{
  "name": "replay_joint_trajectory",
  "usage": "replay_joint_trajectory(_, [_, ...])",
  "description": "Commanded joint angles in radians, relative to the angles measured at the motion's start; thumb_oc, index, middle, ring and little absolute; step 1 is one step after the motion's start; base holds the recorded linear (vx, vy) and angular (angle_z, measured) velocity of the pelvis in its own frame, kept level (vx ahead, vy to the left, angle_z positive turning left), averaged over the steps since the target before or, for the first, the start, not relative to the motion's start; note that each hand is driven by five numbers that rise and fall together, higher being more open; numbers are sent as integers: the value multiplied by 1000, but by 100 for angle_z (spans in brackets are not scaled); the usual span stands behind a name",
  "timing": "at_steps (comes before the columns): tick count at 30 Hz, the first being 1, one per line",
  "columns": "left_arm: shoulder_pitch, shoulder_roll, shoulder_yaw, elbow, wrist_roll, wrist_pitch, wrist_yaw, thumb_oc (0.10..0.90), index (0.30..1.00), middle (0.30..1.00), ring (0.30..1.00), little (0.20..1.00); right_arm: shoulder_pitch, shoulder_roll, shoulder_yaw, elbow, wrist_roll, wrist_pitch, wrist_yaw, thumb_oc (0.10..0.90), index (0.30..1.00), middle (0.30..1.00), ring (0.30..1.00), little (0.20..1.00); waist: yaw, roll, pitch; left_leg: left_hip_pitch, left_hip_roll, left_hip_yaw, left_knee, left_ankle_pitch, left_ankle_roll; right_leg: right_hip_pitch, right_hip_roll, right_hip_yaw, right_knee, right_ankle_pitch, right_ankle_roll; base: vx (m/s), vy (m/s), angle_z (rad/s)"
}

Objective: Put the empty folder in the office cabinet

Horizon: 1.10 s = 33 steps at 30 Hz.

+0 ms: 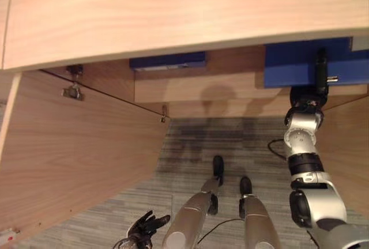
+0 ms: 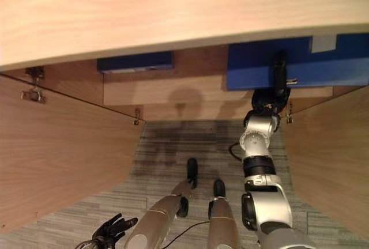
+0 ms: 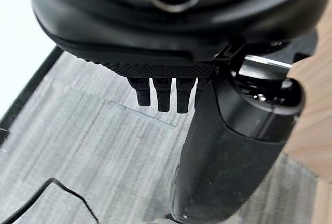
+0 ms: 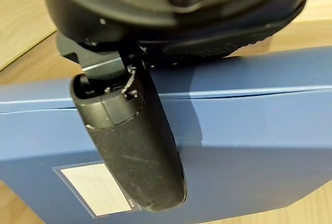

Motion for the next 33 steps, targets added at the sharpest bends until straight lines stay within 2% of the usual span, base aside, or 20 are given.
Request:
replay_joint_trajectory(1, [17, 75, -11, 48, 25, -5, 35, 800, 900, 900, 900, 900, -138, -96, 36, -93, -70, -65, 34, 400, 300, 300, 300, 300, 2, -6, -15, -51, 29, 39, 142, -154, -61, 26, -60, -4, -106, 58, 31, 0, 0, 0])
replay_joint_trajectory(3, [13, 78, -12, 43, 26, -6, 38, 800, 900, 900, 900, 900, -149, -94, 38, -102, -74, -68, 29, 400, 300, 300, 300, 300, 4, -8, -10, -71, 28, 42, 165, -166, -58, 2, -64, -4, -73, 49, 30, -9, 3, -2])
replay_joint_trajectory(4, [9, 89, -17, 29, 23, -7, 44, 800, 900, 900, 900, 900, -178, -101, 44, -109, -74, -79, 21, 400, 300, 300, 300, 300, 4, -13, 6, -114, 31, 45, 225, -191, -49, -42, -76, -8, -1, 34, 30, 70, -11, 0])
replay_joint_trajectory(6, [9, 97, -24, 17, 21, -8, 47, 800, 900, 900, 900, 900, -202, -115, 53, -109, -86, -84, 5, 400, 300, 300, 300, 300, 7, -21, 14, -149, 25, 41, 288, -240, -46, -68, -89, -6, 57, -7, 26, 94, -24, 7])
replay_joint_trajectory(7, [10, 100, -28, 15, 23, -7, 47, 800, 900, 900, 900, 900, -209, -123, 57, -110, -92, -84, -1, 400, 300, 300, 300, 300, 10, -22, 21, -164, 25, 39, 311, -246, -44, -82, -92, -10, 77, -13, 24, 20, -50, 8])
replay_joint_trajectory(8, [17, 109, -45, 5, 28, -5, 50, 800, 900, 900, 900, 900, -238, -142, 65, -115, -101, -81, -14, 400, 300, 300, 300, 300, 15, -23, 33, -224, 26, 36, 376, -268, -39, -140, -96, -8, 142, -31, 18, 11, -41, 2])
replay_joint_trajectory(10, [16, 110, -54, 2, 32, -4, 51, 800, 900, 900, 900, 900, -248, -152, 70, -111, -105, -79, -19, 400, 300, 300, 300, 300, 16, -24, 35, -246, 26, 34, 394, -274, -36, -159, -99, -8, 159, -37, 17, 5, -28, 3])
replay_joint_trajectory(15, [4, 111, -65, 35, 49, 1, 51, 800, 900, 900, 900, 900, -298, -195, 92, -64, -102, -73, -25, 400, 300, 300, 300, 300, 23, -32, 29, -273, 21, 24, 414, -288, -36, -183, -103, -9, 177, -45, 17, 27, -9, 2])
replay_joint_trajectory(18, [-15, 119, -60, 67, 50, -2, 60, 800, 900, 900, 900, 900, -387, -246, 134, -17, -107, -62, -36, 400, 300, 300, 300, 300, 37, -39, 16, -278, 13, 14, 417, -297, -38, -191, -103, -12, 182, -49, 16, 48, -3, -2])
replay_joint_trajectory(25, [-46, 128, -43, 114, 51, -9, 69, 800, 900, 900, 900, 900, -471, -273, 163, 39, -95, -59, -37, 400, 300, 300, 300, 300, 55, -48, -5, -268, 4, -3, 407, -299, -43, -179, -105, -21, 170, -50, 16, 38, -7, 4])
replay_joint_trajectory(26, [-67, 137, -37, 146, 60, -14, 74, 800, 900, 900, 900, 900, -515, -265, 169, 82, -78, -57, -36, 400, 300, 300, 300, 300, 72, -54, -19, -248, -5, -15, 368, -289, -47, -160, -106, -31, 141, -42, 22, 57, -11, 10])
replay_joint_trajectory(30, [-85, 139, -40, 164, 69, -16, 76, 800, 900, 900, 900, 900, -540, -261, 168, 116, -62, -57, -36, 400, 300, 300, 300, 300, 81, -58, -30, -235, -10, -24, 348, -283, -49, -143, -107, -38, 117, -36, 25, 48, -3, 9])
replay_joint_trajectory(32, [-96, 141, -39, 182, 69, -17, 81, 800, 900, 900, 900, 900, -562, -271, 181, 167, -56, -42, -47, 800, 900, 900, 900, 900, 89, -62, -41, -231, -16, -30, 345, -283, -50, -132, -110, -40, 107, -35, 27, 44, -2, 2])
replay_joint_trajectory(33, [-100, 141, -38, 186, 69, -18, 81, 800, 900, 900, 900, 900, -574, -274, 188, 183, -62, -29, -50, 800, 900, 900, 900, 900, 92, -62, -44, -231, -16, -31, 345, -284, -50, -133, -111, -42, 108, -34, 27, 0, 0, 0])
